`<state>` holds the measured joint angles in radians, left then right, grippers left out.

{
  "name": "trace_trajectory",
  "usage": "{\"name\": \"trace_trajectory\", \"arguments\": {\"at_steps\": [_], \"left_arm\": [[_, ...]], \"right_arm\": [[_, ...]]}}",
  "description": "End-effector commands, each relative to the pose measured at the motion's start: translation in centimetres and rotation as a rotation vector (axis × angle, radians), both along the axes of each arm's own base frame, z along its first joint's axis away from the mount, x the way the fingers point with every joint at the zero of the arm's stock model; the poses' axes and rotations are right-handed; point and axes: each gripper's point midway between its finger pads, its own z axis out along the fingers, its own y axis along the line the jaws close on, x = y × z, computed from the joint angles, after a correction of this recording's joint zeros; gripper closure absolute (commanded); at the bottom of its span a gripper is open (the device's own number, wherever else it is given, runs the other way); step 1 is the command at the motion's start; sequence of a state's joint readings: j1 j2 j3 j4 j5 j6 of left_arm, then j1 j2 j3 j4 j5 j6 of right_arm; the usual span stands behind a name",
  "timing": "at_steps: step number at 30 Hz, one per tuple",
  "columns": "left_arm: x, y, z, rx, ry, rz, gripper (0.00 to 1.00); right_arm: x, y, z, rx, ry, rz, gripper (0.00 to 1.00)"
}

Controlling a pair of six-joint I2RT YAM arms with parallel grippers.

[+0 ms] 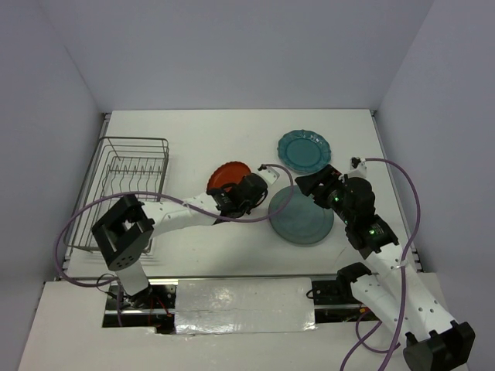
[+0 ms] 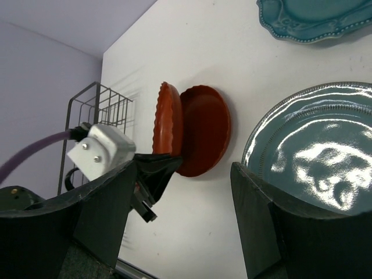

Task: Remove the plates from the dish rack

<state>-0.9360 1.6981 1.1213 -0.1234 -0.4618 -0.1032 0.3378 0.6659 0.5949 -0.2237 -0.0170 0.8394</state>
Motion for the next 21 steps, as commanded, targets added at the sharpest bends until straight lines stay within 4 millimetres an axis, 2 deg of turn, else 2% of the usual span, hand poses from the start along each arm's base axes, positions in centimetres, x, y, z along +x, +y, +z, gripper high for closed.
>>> {"name": "trace_trajectory", "arguments": {"at_steps": [1, 10, 18, 21], "left_arm": [[1.3, -1.8, 1.8, -0.032, -0.069, 0.001, 1.0], [0.8, -2.9, 0.5, 0.012, -0.059, -0.002, 1.0], [0.5, -3.1, -0.8, 0.049, -0.033, -0.001, 1.0], [0.2, -3.3, -1.1, 0.063, -0.025, -0.01, 0.92]], "right_arm": [[0.2, -0.2, 2.2, 0.007, -0.058, -0.01, 0.27], [0.3, -0.7, 2.3, 0.002, -0.064, -0.035, 0.27], [0.3, -0.7, 2.5, 0.004, -0.067, -0.035, 0.27], [0.2, -0.6, 2.5, 0.004, -0.067, -0.032, 0.27]]}}
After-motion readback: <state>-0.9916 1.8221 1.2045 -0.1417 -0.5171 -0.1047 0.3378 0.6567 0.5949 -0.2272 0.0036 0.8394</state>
